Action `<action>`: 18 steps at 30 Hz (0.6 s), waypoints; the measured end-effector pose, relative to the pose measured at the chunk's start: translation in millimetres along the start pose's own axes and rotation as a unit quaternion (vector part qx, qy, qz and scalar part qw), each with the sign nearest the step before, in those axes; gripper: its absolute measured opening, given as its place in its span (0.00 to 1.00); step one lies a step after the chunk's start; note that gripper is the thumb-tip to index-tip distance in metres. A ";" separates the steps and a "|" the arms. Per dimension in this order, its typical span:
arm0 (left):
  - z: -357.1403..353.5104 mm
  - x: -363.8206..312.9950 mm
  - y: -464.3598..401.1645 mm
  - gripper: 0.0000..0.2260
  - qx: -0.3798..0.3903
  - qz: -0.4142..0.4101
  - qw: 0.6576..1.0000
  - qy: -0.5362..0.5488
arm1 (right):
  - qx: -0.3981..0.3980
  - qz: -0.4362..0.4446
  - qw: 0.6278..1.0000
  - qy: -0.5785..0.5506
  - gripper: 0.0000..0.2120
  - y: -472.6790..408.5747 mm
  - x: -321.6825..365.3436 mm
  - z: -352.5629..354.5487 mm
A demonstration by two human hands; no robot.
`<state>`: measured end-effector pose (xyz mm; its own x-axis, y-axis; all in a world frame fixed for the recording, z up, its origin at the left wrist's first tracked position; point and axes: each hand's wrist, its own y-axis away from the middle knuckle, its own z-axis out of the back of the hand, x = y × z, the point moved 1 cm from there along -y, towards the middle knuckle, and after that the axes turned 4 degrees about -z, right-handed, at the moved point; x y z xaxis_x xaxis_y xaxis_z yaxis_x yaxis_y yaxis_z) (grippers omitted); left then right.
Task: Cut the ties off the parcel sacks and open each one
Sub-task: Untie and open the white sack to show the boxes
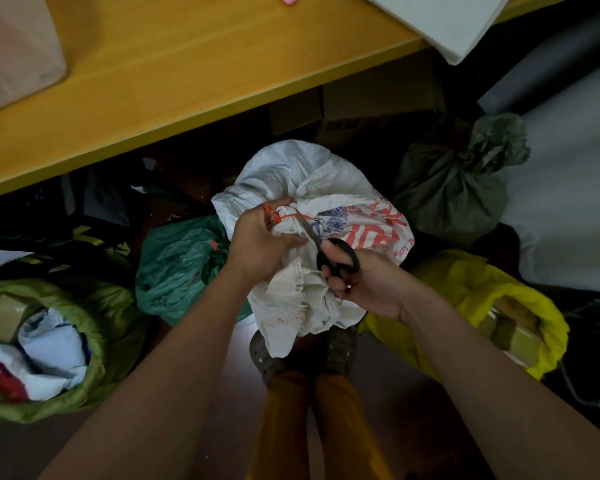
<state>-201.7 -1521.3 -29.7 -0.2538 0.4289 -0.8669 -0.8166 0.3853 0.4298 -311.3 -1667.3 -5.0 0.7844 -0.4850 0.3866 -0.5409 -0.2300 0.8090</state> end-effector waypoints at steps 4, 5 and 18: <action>3.9 -2.0 10.3 0.18 0.018 -0.010 0.997 0.073 | -0.031 0.005 0.998 0.063 0.22 -1.8 2.7 -2.1; 4.7 -2.9 13.1 0.14 0.008 -0.002 0.995 0.102 | -0.034 0.005 0.997 0.067 0.22 -2.3 3.7 -2.7; 7.3 1.8 16.7 0.09 -0.069 -0.059 0.994 0.056 | -0.039 0.044 0.985 0.159 0.20 -3.6 0.4 -16.4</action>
<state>-212.1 -1508.1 -22.2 -0.2009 0.2912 -0.9353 -0.9055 0.3092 0.2907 -304.0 -1652.8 -0.5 0.7981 -0.2076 0.5656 -0.5954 -0.1278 0.7932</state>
